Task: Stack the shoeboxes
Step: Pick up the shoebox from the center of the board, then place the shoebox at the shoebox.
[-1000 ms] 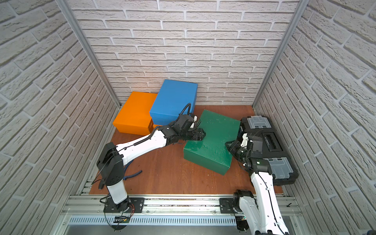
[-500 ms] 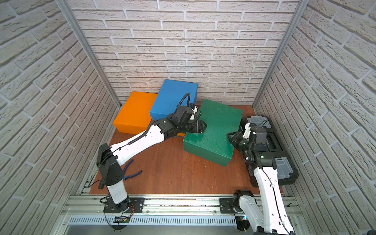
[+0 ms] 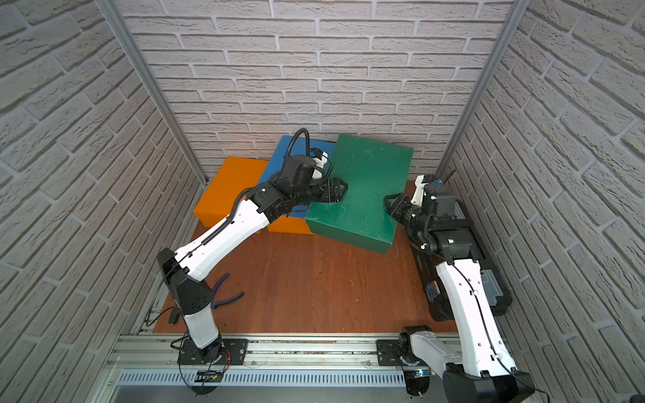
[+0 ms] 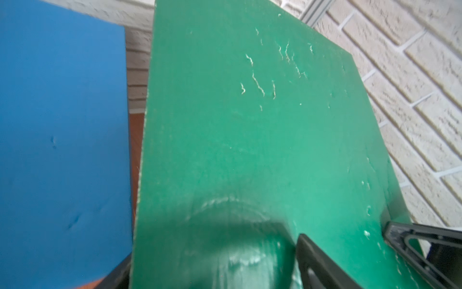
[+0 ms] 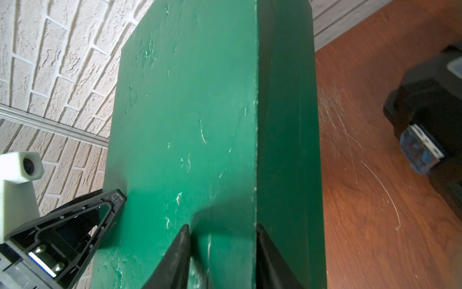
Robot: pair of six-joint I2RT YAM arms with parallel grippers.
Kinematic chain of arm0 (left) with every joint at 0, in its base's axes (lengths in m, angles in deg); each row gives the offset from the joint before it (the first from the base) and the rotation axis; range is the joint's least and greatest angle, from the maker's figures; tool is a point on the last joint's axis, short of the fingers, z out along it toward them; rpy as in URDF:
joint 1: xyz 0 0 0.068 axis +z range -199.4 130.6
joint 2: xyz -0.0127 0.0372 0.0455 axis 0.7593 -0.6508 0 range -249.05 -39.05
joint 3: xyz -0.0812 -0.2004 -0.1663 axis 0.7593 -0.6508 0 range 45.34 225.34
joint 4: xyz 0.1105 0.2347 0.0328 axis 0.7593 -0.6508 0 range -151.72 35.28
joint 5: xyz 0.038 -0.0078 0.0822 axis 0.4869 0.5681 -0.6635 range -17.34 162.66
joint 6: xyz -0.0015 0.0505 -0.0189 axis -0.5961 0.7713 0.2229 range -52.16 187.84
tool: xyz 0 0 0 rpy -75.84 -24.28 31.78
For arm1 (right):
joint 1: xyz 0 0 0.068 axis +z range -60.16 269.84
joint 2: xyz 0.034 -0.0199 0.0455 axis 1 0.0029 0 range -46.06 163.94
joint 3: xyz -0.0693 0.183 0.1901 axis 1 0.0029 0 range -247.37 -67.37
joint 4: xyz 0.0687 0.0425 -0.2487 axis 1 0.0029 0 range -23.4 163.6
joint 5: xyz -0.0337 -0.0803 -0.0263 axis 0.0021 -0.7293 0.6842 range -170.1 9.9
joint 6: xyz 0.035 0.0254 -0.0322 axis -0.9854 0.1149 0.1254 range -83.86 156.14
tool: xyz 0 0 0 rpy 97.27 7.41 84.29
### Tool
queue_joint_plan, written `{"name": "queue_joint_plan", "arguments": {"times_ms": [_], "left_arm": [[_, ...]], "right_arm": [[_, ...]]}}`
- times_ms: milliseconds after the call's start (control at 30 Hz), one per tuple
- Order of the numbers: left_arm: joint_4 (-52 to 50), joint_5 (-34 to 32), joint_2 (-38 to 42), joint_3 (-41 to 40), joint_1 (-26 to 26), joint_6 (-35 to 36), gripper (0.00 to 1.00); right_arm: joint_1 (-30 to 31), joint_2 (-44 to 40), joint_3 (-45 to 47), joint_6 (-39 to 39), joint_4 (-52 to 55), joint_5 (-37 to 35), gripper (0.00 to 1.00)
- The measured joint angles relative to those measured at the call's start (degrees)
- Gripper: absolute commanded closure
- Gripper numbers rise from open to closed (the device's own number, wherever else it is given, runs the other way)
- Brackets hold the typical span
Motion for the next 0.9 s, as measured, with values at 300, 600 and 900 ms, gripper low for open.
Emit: {"name": "queue_joint_plan", "arguments": {"times_ms": [300,600,900], "left_arm": [[0.66,-0.96,0.26,1.07,4.63,0.02,0.13],[2.43,-0.63,1.86,1.33,11.58,0.04,0.12],[2.49,1.68,2.80,1.36,21.86,1.16,0.11]], "right_arm": [[6.12,11.87,-13.20,1.97,1.36,-3.91,0.63],[11.04,26.16,-30.32,3.87,2.38,-4.61,0.63],[15.54,46.10,-53.33,4.72,2.99,-1.42,0.63]]}}
